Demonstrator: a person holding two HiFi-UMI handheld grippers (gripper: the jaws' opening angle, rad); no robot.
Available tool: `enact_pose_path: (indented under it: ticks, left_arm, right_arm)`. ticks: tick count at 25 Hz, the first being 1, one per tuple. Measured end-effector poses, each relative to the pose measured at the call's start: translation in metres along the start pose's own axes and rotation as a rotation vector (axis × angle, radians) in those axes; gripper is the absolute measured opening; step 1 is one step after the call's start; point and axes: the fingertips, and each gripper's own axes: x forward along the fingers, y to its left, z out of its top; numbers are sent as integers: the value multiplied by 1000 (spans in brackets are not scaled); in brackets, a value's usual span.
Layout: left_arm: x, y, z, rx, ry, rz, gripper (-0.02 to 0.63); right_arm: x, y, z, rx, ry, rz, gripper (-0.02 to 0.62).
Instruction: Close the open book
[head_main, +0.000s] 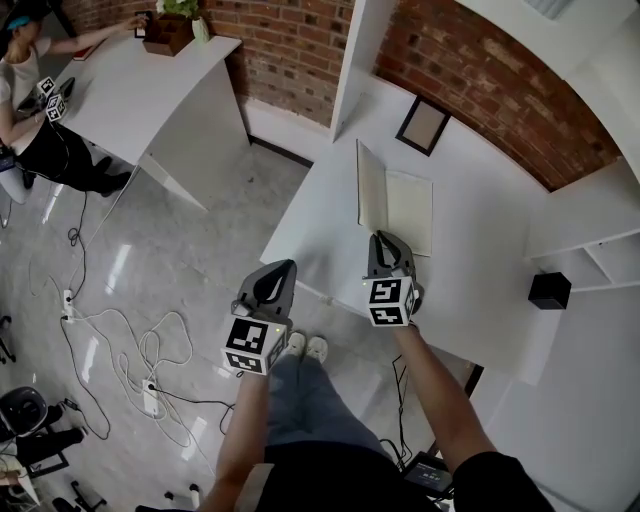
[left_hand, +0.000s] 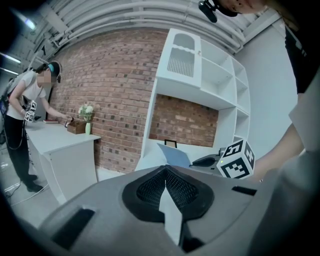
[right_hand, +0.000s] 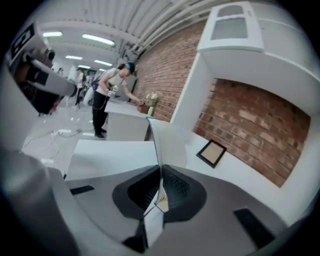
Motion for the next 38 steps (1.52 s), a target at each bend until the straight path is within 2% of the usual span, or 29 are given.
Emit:
enact_pose_path:
  ticks: [4, 10, 14, 16, 19, 24, 27, 33, 38]
  left_arm:
    - [6, -4, 3, 10, 6, -15, 9]
    - [15, -9, 3, 18, 20, -45, 9]
    - [22, -14, -1, 17, 34, -67, 9]
    - [26, -15, -3, 10, 44, -76, 9]
    - [34, -17, -2, 2, 51, -93, 9]
    - [44, -21, -4, -6, 53, -125, 9]
    - [50, -22, -5, -5, 58, -140, 9]
    - [64, -28, -1, -4, 54, -184, 9]
    - [84, -48, 20, 29, 19, -244, 9]
  right_arm:
    - [-9, -24, -17, 252, 0, -70, 17]
    - [-17, -55, -56, 469, 61, -161, 18]
    - [-20, -77, -82, 564, 102, -220, 63]
    - [-20, -88, -93, 588, 124, -249, 93]
    - [-15, -98, -112, 566, 207, -274, 143]
    - [-8, -101, -125, 464, 295, -311, 153]
    - [-10, -101, -126, 500, 299, -305, 155]
    - [-25, -109, -116, 656, 190, -265, 170]
    - [-62, -138, -94, 655, 51, -272, 169]
